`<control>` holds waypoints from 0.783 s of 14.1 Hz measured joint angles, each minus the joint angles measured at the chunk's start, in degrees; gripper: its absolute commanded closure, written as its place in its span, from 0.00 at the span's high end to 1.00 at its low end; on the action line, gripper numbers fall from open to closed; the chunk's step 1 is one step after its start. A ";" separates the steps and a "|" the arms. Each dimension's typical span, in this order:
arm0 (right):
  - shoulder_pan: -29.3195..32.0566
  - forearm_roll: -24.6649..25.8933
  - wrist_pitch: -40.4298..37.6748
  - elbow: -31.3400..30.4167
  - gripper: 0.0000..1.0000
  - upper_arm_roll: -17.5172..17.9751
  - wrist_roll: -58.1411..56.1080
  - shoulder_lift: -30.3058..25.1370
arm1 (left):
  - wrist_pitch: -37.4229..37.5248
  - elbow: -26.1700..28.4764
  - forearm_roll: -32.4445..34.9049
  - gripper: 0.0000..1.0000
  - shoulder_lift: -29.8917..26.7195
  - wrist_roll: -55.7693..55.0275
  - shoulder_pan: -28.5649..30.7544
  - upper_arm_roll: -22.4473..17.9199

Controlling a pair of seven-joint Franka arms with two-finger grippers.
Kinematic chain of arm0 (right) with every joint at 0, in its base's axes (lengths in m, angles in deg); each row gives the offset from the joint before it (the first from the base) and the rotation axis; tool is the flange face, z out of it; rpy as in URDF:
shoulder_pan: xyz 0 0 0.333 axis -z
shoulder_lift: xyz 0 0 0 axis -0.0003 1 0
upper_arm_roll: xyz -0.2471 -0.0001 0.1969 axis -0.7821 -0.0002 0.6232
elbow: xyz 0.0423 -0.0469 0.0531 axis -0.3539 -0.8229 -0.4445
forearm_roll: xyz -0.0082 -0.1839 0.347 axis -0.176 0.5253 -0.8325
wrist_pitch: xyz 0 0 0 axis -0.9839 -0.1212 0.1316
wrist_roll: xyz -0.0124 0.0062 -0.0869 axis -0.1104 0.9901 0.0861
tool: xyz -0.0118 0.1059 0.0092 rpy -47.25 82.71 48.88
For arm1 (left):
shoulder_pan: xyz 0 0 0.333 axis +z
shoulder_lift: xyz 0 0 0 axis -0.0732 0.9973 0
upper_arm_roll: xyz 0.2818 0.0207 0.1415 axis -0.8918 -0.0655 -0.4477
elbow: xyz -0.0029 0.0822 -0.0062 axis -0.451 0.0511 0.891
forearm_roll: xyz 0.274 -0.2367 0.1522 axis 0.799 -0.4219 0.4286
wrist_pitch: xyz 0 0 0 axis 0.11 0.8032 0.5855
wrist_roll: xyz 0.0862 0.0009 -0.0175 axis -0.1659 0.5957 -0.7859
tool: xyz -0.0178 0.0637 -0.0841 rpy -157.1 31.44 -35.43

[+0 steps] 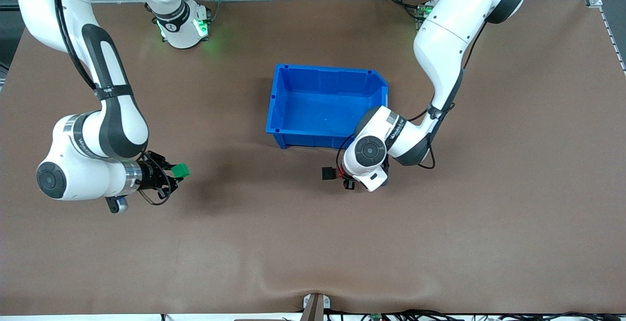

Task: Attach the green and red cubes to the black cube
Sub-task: 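Carry the red cube with the left gripper toward the black cube, then press the red cube onto the black cube while the right gripper approaches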

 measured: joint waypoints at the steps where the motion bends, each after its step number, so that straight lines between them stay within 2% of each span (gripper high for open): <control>1: -0.61 -0.14 1.16 0.02 0.00 0.00 2.49 0.05 | 0.08 0.00 -0.04 0.00 0.04 -0.30 -0.29 0.01; 7: -5.38 -0.54 8.97 1.28 0.00 0.02 18.50 2.18 | -0.48 -0.01 -0.05 0.00 0.68 -2.28 -1.06 -0.03; 11: -7.43 -0.64 12.58 2.78 0.00 0.03 24.98 3.49 | -2.29 -0.01 -0.05 0.00 0.87 -3.07 -1.42 -0.06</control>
